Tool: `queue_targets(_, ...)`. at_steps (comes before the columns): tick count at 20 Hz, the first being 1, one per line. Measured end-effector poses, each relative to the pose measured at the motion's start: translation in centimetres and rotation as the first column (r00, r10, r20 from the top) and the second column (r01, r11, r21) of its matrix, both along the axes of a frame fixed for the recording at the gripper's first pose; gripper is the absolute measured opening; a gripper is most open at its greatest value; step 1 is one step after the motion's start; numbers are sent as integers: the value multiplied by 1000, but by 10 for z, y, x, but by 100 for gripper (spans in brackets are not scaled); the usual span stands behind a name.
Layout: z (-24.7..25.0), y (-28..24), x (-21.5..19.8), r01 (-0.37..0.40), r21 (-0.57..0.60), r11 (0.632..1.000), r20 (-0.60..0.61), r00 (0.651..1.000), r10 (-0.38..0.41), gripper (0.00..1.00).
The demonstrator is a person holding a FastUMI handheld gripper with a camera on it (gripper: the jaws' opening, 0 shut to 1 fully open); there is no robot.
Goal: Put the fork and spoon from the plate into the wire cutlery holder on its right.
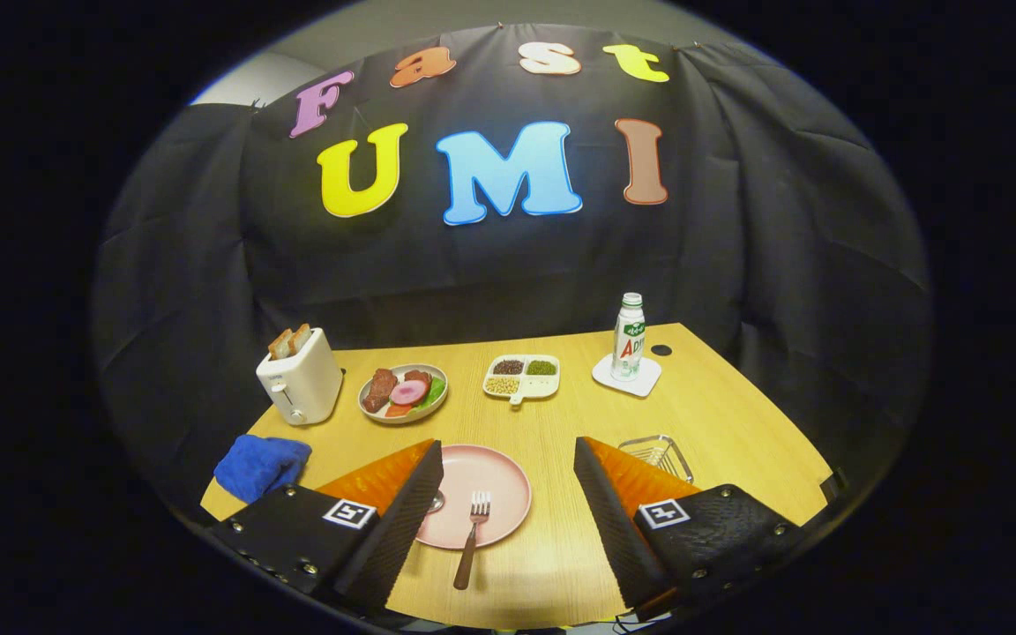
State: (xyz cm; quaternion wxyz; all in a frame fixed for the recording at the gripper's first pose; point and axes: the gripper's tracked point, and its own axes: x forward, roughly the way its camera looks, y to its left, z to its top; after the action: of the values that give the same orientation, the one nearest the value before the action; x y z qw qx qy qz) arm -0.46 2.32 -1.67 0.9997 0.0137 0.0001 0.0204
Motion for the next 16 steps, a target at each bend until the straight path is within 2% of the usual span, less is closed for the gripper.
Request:
queue_targets(2, 1, 0, 0, 9, -10, 1000, 12, 1000, -9, 93)
queue_targets(7, -24, 11, 4, -37, -13, 999, -71, 997, 36, 94)
queue_targets(10, -46, 11, 13, -43, -15, 999, -149, 988, 40, 91)
queue_targets(12, -69, 13, 18, -50, -6, 999, -241, 969, 47, 85)
queue_targets(14, -96, 19, 24, -68, 17, 998, -337, 939, 69, 72)
queue_targets(16, -116, 23, 25, -80, 44, 996, -405, 910, 91, 72)
